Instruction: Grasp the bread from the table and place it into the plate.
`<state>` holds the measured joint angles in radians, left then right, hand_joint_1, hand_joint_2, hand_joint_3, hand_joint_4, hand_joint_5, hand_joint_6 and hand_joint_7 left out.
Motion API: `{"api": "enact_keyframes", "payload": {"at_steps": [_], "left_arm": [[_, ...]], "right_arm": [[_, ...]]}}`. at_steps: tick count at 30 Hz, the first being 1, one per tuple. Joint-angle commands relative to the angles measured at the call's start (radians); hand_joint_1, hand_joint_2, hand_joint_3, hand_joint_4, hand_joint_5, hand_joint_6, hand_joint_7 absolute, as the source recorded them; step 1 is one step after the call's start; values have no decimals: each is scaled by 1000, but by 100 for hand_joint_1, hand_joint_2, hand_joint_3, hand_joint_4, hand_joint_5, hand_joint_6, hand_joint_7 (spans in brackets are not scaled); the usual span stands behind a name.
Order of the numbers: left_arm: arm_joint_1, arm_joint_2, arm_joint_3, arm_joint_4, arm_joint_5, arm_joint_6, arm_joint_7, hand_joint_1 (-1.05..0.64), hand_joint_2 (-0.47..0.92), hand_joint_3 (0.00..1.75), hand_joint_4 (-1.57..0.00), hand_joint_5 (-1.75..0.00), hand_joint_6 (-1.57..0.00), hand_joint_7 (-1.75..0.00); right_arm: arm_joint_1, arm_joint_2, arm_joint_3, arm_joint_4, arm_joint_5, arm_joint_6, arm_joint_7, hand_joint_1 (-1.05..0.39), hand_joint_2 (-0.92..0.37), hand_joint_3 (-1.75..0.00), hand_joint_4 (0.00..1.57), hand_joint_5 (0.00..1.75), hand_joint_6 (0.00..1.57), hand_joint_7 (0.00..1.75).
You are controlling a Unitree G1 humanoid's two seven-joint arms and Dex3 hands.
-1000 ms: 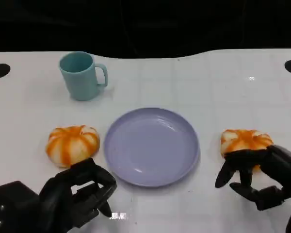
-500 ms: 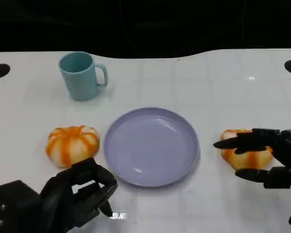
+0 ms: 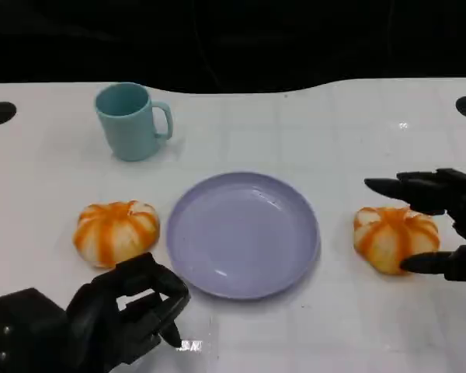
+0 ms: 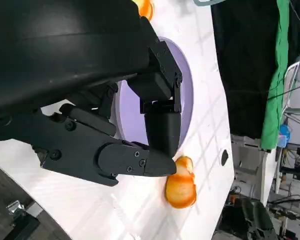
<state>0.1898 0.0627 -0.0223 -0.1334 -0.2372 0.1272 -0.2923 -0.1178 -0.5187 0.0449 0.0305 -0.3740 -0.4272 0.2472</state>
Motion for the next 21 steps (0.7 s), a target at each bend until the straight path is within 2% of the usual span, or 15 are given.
{"api": "enact_keyframes", "payload": {"at_steps": [1,8,15,21], "left_arm": [[1,9,8,-13,2,7,8,-50,92,29,-74,-175,-74,-138],[0,6,9,-12,2,9,10,-51,92,29,-75,-175,-75,-137],[-1,5,9,-16,-2,13,7,-51,92,29,-73,-175,-74,-138],[-2,5,10,-16,-2,15,7,-50,92,29,-73,-175,-74,-138]], "right_arm": [[-4,-54,-8,-38,-47,45,20,-41,-83,0,0,14,19,1],[-35,-75,47,-12,-136,69,33,-33,-76,0,1,14,19,1],[-100,-67,118,66,-216,74,23,-29,-75,0,6,18,24,2],[-181,-50,189,183,-278,65,-8,-31,-74,-1,10,21,26,2]]}}
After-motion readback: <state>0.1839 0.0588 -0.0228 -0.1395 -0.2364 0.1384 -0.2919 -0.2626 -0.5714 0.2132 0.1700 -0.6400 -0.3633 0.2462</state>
